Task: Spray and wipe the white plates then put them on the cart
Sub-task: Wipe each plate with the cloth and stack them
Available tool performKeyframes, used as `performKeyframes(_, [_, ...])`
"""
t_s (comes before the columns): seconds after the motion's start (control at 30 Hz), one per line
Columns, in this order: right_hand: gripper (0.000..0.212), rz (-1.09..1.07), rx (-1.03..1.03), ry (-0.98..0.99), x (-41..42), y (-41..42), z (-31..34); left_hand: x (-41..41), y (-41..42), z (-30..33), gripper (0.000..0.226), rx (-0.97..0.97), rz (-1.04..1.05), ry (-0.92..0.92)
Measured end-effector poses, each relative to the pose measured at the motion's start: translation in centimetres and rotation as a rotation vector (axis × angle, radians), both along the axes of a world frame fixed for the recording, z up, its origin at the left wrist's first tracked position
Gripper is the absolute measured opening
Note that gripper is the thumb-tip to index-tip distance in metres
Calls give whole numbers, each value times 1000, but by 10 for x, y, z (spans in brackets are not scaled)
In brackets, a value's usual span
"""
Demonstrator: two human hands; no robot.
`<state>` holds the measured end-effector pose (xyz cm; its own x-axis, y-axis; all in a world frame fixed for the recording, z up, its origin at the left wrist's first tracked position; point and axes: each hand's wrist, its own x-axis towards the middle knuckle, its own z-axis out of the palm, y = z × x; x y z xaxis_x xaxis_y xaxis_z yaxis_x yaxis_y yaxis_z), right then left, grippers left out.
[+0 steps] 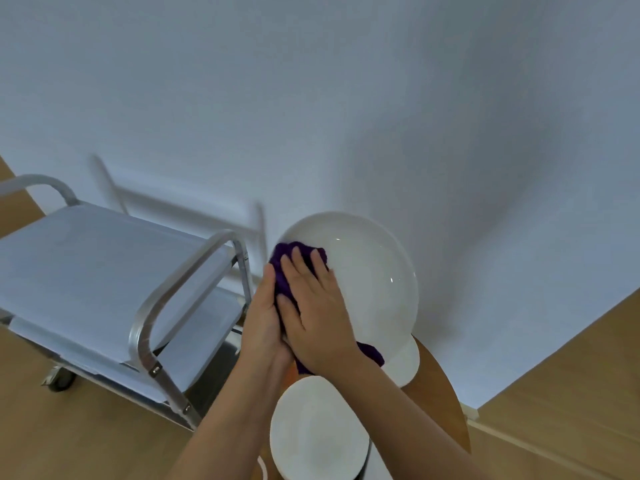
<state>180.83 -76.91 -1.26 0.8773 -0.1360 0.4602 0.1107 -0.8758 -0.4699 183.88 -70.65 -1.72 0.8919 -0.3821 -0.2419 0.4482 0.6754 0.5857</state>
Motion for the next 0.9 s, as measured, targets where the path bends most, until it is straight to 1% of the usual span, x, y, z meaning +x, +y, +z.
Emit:
performKeyframes(0.07, [54, 71, -35, 49, -10, -2, -1, 4, 8, 2, 49, 29, 9, 36])
performKeyframes(0.13, [52, 126, -74, 85, -26, -8, -3, 8, 14, 7, 60, 25, -40, 83])
performKeyframes(0.17, [49, 137, -99, 85, -35, -12, -4, 9, 18, 9, 64, 3, -80, 91])
performKeyframes(0.23, [44, 109, -173, 41, -50, -25, -10, 13, 27, 14, 65, -49, -162, 47])
performKeyframes(0.33, [44, -64, -290, -15, -62, -47, -18, 17, 39, 13, 67, -29, -174, -56])
performKeyframes(0.43, [49, -267, -360, -40, -56, -61, -17, 10, 41, 17, 75, 68, -144, -114])
performKeyframes(0.5, [53, -370, -357, -72, -45, -64, -12, 2, 36, 17, 78, 143, -135, -139])
performKeyframes(0.6, [56, -439, -294, -67, -25, -63, 0, -4, 27, 14, 66, 257, -125, -229])
performKeyframes(0.63, [56, -430, -257, -50, -19, -59, 3, -4, 26, 14, 62, 307, -110, -252])
performKeyframes(0.67, [55, -412, -217, -28, -14, -54, 5, -4, 24, 13, 61, 315, -101, -255])
performKeyframes(0.77, [57, -314, -148, -35, -3, -32, 9, -3, 20, 17, 55, 267, -80, -245])
performKeyframes(0.83, [59, -195, -176, -50, -3, -9, 9, -4, 19, 17, 47, 254, -45, -247])
performKeyframes(0.9, [57, -99, -219, -43, -8, 9, 8, -5, 21, 19, 49, 187, -20, -176])
